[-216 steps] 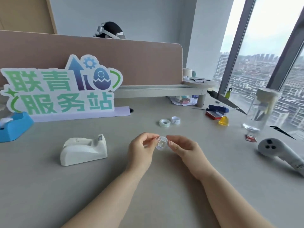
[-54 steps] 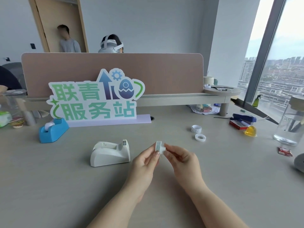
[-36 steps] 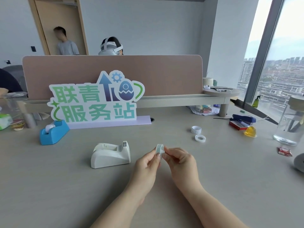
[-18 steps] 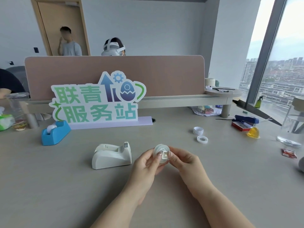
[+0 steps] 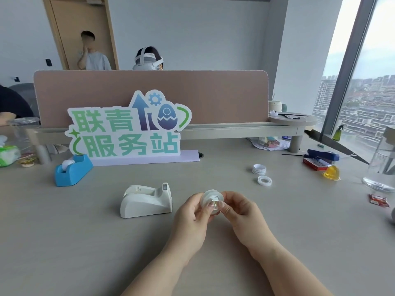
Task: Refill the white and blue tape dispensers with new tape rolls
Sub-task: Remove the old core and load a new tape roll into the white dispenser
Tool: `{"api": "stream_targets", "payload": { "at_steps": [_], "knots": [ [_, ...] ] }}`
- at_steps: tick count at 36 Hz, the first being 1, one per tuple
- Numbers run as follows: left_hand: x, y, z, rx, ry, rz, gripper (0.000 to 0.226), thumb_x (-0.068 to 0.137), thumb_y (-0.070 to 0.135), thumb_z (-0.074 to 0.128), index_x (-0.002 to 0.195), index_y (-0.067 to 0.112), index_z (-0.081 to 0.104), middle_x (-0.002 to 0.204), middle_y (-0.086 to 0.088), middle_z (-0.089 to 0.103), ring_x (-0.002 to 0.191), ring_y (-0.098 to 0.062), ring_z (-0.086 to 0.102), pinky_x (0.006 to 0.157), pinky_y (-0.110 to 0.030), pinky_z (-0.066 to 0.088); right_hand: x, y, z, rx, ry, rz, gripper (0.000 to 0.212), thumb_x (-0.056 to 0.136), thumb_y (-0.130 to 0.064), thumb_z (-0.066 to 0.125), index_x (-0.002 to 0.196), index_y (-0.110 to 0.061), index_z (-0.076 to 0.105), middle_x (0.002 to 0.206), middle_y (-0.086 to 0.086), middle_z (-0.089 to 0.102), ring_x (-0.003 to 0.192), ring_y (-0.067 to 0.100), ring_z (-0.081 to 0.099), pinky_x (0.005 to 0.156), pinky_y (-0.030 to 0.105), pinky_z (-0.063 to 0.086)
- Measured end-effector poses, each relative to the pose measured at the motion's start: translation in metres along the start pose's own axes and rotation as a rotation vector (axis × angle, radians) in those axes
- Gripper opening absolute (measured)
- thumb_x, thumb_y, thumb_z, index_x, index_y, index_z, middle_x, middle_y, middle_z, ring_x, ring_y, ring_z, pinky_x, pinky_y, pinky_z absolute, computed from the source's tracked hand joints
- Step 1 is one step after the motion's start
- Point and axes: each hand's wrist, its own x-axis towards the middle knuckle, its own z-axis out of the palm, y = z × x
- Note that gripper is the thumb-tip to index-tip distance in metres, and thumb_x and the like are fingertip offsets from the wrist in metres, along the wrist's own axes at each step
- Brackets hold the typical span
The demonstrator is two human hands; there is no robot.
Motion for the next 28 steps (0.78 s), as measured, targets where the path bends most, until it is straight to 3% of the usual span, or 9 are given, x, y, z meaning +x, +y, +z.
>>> {"api": "stream_targets", "payload": {
  "at_steps": [3, 6, 14, 18, 20, 28],
  "knots": [
    [0.0007, -0.0011, 0.0009, 0.041, 0.021, 0.021, 0.013, 0.085, 0.036, 0.058, 0.091, 0.038, 0.069, 0.095, 0.002, 0.075, 0.093, -0.013, 0.071, 0.09, -0.041, 0.056, 0.0003, 0.0003, 0.0012, -0.026, 0.024, -0.015, 0.008, 0.089, -0.012, 0.06, 0.094, -0.01, 0.067, 0.089, 0.006, 0.074, 0.085, 0.014, 0.07, 0.077, 0.019, 0.051],
    [0.0, -0.0003, 0.0018, 0.063, 0.034, 0.046, 0.018, 0.091, 0.029, 0.059, 0.088, 0.044, 0.069, 0.094, 0.005, 0.075, 0.092, -0.012, 0.071, 0.088, -0.038, 0.057, 0.0003, 0.0, 0.0025, -0.036, 0.051, -0.02, 0.007, 0.088, -0.011, 0.061, 0.092, -0.011, 0.067, 0.088, 0.005, 0.075, 0.084, 0.013, 0.07, 0.075, 0.016, 0.051],
    [-0.0011, 0.0022, 0.0002, 0.147, 0.049, 0.065, 0.023, 0.093, 0.023, 0.058, 0.089, 0.042, 0.069, 0.09, 0.007, 0.075, 0.088, -0.01, 0.07, 0.086, -0.039, 0.057, -0.0007, -0.0014, 0.0024, -0.074, 0.098, -0.038, 0.006, 0.086, -0.012, 0.064, 0.09, -0.012, 0.069, 0.087, 0.0, 0.075, 0.082, 0.007, 0.069, 0.072, 0.01, 0.049],
    [-0.0012, 0.0015, -0.0005, 0.178, 0.046, 0.061, 0.014, 0.088, 0.034, 0.056, 0.093, 0.038, 0.068, 0.089, 0.003, 0.075, 0.087, -0.014, 0.07, 0.085, -0.044, 0.056, -0.0007, -0.0004, 0.0022, -0.092, 0.112, -0.032, 0.005, 0.086, -0.014, 0.065, 0.089, -0.012, 0.068, 0.086, 0.003, 0.075, 0.084, 0.013, 0.069, 0.075, 0.019, 0.051],
    [-0.0007, 0.0006, -0.002, 0.184, 0.048, 0.058, 0.015, 0.092, 0.028, 0.056, 0.096, 0.033, 0.069, 0.089, 0.006, 0.075, 0.086, -0.01, 0.07, 0.086, -0.043, 0.056, -0.001, -0.0007, 0.0029, -0.096, 0.116, -0.037, 0.004, 0.085, -0.014, 0.066, 0.087, -0.011, 0.068, 0.085, 0.005, 0.074, 0.083, 0.016, 0.069, 0.076, 0.022, 0.051],
    [-0.0017, 0.0065, -0.003, 0.044, 0.01, 0.016, 0.02, 0.093, 0.018, 0.059, 0.106, 0.029, 0.069, 0.101, 0.003, 0.075, 0.093, -0.008, 0.07, 0.092, -0.038, 0.055, -0.0033, -0.006, -0.0017, 0.029, 0.108, -0.03, 0.008, 0.083, -0.012, 0.068, 0.09, -0.009, 0.07, 0.088, 0.005, 0.076, 0.085, 0.013, 0.07, 0.077, 0.017, 0.052]
  ]
}}
